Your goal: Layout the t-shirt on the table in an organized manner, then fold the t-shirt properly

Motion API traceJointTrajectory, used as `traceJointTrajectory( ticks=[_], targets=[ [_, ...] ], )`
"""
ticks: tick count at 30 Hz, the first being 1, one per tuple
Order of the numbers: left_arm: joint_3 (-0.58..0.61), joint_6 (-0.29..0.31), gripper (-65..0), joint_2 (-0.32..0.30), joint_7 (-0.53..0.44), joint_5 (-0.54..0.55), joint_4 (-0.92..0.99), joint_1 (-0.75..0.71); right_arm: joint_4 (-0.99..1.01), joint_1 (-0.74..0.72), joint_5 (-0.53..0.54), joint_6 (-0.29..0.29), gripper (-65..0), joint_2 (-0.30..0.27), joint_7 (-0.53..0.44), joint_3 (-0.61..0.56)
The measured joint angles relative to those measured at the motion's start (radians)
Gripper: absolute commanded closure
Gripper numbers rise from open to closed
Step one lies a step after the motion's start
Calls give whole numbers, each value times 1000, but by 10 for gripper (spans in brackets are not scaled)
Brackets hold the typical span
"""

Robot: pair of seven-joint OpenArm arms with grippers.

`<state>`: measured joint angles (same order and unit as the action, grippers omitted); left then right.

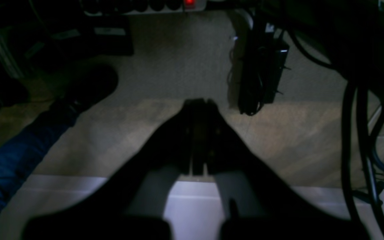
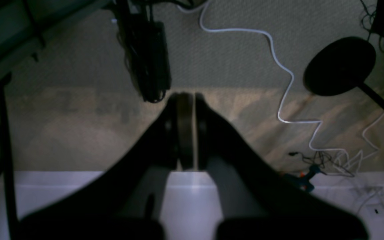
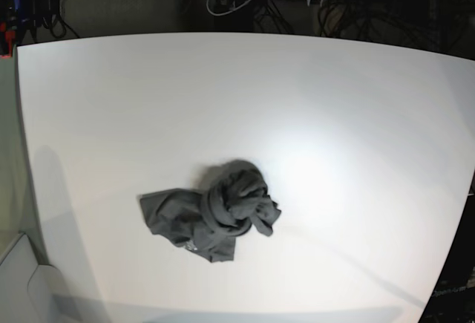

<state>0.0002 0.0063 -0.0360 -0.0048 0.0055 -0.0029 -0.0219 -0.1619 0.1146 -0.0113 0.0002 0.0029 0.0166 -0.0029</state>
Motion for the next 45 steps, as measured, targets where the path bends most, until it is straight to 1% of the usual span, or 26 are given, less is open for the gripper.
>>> traceJointTrajectory(
  ticks=[4, 7, 37, 43, 45],
  targets=[
    [0, 0, 0, 1, 0, 0, 0, 0, -2, -2, 0, -2, 0, 0, 60, 0],
    [0, 0, 0, 3, 0, 0, 0, 0, -2, -9, 0, -2, 0, 0, 74, 0],
    [2, 0, 0, 3, 2, 0, 0, 0, -4, -20, 0, -3, 0, 0, 70, -5],
    [2, 0, 0, -6, 0, 0, 0, -3, -4, -17, 0, -3, 0, -2, 65, -75],
    [2, 2, 0, -17, -3, 0, -2, -9, -34, -2, 0, -4, 0, -8, 69, -91]
  ],
)
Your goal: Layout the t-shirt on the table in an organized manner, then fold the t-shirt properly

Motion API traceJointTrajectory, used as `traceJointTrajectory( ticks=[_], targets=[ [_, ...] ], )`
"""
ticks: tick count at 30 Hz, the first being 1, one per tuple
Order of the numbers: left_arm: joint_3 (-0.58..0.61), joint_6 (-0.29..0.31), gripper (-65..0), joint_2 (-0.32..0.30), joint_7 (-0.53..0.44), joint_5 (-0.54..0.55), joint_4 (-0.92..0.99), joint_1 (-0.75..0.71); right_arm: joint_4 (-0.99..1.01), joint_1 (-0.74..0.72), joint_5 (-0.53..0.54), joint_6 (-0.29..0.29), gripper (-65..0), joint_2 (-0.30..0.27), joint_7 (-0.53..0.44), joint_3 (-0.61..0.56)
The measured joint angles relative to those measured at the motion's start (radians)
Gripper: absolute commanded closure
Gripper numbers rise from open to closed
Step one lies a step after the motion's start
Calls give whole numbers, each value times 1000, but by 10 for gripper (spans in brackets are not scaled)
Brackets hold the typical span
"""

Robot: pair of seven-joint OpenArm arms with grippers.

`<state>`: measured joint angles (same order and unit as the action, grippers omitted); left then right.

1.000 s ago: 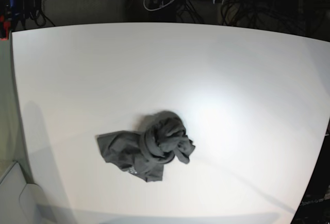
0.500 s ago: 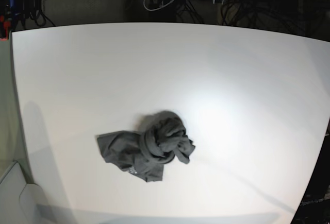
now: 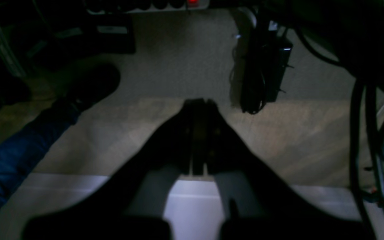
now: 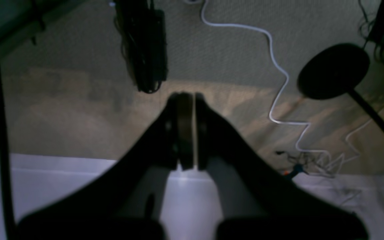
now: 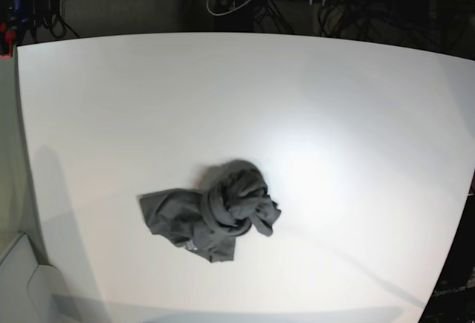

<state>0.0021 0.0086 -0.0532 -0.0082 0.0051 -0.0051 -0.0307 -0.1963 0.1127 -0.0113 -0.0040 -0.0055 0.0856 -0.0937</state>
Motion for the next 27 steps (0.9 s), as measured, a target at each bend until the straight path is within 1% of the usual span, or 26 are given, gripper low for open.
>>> traceJointTrajectory(
  ticks=[2, 3, 4, 6, 8, 9, 16, 18, 19, 22, 26, 27],
  targets=[
    [0, -2, 0, -14, 1, 1, -10, -14, -101, 56, -1, 0, 0, -10, -5, -4],
    [0, -2, 0, -19, 7, 1, -36, -28, -173, 93, 2, 0, 0, -14, 13, -4],
    [0, -11, 0, -21, 8, 0, -66, -47, -234, 125, 2, 0, 0, -19, 10, -4],
    [0, -4, 0, -25, 1, 0, -143, -94, -347, 189, 3, 0, 0, -27, 36, -4],
    [1, 4, 0, -31, 14, 0, -227, -145, -441, 242, 2, -2, 0, -31, 64, -4],
    [0, -2, 0, -34, 16, 0, -277, -175, -496, 271, 2, -2, 0, -32, 82, -4],
    [0, -5, 0, -43, 16, 0, -520, -315, -734, 375, 3, -3, 0, -54, 89, 3],
    [0, -5, 0, -41, 7, 1, -609, -370, -804, 424, 11, -7, 0, -70, 90, 2],
    [0, 0, 0, -41, 19, 0, -651, -396, -832, 442, 8, -7, 0, -79, 97, 2],
    [0, -3, 0, -65, 28, 0, -795, -489, -917, 486, 8, -7, 0, -97, 106, 7],
    [-4, -5, 0, -96, 22, 4, -1008, -596, -1064, 538, 11, -27, 0, -114, 90, 64],
    [-4, -1, 0, -101, 23, 5, -1051, -615, -1105, 554, 6, -66, 0, -113, 98, 92]
  ],
)
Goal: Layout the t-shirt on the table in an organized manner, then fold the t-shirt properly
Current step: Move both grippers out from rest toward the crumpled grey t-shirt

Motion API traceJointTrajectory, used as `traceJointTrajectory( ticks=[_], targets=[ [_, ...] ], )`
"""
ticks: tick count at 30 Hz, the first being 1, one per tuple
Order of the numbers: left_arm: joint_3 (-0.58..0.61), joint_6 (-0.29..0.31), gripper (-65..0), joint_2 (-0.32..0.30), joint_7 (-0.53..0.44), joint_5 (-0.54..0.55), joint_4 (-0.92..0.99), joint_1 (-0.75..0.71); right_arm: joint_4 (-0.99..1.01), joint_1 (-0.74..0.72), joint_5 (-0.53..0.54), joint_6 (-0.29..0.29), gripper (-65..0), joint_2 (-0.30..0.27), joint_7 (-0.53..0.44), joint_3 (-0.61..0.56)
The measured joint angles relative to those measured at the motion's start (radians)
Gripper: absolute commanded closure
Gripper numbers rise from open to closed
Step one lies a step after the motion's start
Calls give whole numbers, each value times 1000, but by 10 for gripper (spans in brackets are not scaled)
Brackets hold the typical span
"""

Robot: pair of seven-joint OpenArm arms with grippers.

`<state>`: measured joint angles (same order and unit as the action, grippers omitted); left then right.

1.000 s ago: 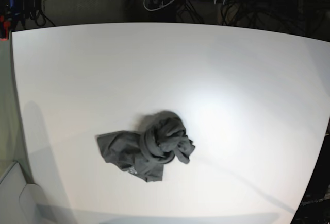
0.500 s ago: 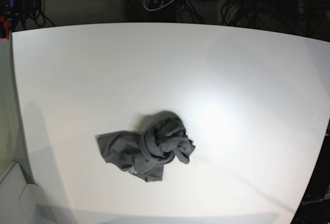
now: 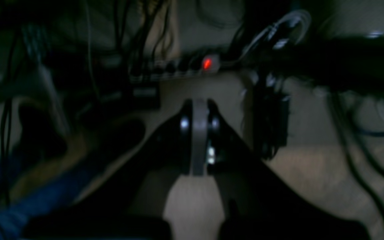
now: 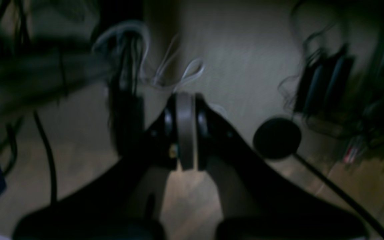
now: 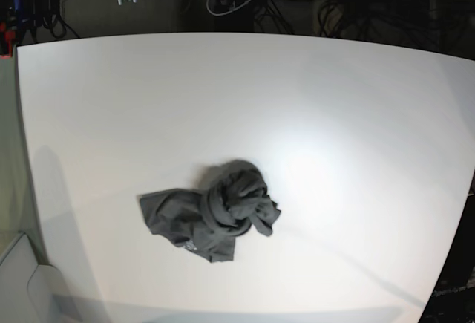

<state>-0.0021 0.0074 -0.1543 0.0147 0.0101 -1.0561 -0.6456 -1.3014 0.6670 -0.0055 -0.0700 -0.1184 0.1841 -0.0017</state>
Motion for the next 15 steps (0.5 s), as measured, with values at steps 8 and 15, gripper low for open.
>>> traceJointTrajectory(
  ticks=[8, 15],
  targets=[
    [1, -7, 0, -71, 121, 171, -306, -123, -316, 117, 2, -217, 0, 43, 0, 186],
    [-28, -8, 0, -84, 175, 201, -550, -219, -528, 205, -6, -244, 0, 43, 15, 200]
  ],
)
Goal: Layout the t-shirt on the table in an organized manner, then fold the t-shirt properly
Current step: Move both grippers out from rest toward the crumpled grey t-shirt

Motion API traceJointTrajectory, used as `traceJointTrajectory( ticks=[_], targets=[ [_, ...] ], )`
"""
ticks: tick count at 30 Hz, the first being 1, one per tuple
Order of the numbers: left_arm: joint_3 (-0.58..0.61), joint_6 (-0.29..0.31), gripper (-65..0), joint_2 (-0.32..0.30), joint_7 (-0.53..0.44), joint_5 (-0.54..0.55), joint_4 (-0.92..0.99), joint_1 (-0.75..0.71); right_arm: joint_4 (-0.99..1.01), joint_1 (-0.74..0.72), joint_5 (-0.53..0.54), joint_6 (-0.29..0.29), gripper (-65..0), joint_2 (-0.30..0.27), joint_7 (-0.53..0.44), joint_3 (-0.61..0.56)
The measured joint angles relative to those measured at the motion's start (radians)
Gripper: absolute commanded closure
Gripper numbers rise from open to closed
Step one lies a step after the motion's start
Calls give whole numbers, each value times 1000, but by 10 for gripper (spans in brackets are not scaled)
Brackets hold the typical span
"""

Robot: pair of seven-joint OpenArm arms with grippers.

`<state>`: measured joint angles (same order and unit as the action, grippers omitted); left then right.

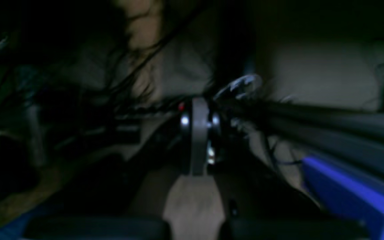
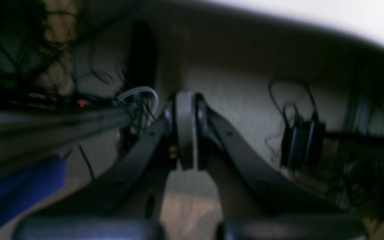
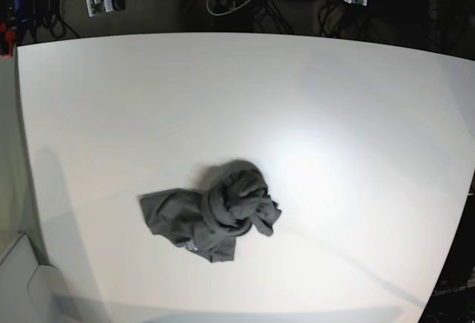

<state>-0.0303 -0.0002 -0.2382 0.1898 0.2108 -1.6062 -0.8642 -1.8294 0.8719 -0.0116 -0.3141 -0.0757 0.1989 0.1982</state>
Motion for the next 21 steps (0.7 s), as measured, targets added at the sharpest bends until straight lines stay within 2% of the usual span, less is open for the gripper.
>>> traceJointTrajectory(
  ticks=[9, 13, 15, 16, 18, 21],
  targets=[
    [-68, -4, 0, -8, -2, 1, -287, -92, -189, -1, 0, 0, 0, 0, -7, 0],
    [-74, 0, -1, -8, 1, 1, -322, -83, -192, -35, 0, -5, 0, -5, 0, -3],
    [-75, 0, -1, -8, 3, 1, -323, -79, -191, -73, 0, -110, 0, -3, 1, 5],
    [-75, -1, -1, -8, 12, 0, -323, -71, -191, -95, 1, -142, 0, 3, 0, 6],
    [-74, -4, -1, -6, 13, 1, -333, -53, -192, -137, 38, -158, 0, 31, -4, 24],
    [-75, -4, -1, -10, -5, 3, -380, -46, -199, -182, 57, -159, 0, 11, -1, 37]
  ],
)
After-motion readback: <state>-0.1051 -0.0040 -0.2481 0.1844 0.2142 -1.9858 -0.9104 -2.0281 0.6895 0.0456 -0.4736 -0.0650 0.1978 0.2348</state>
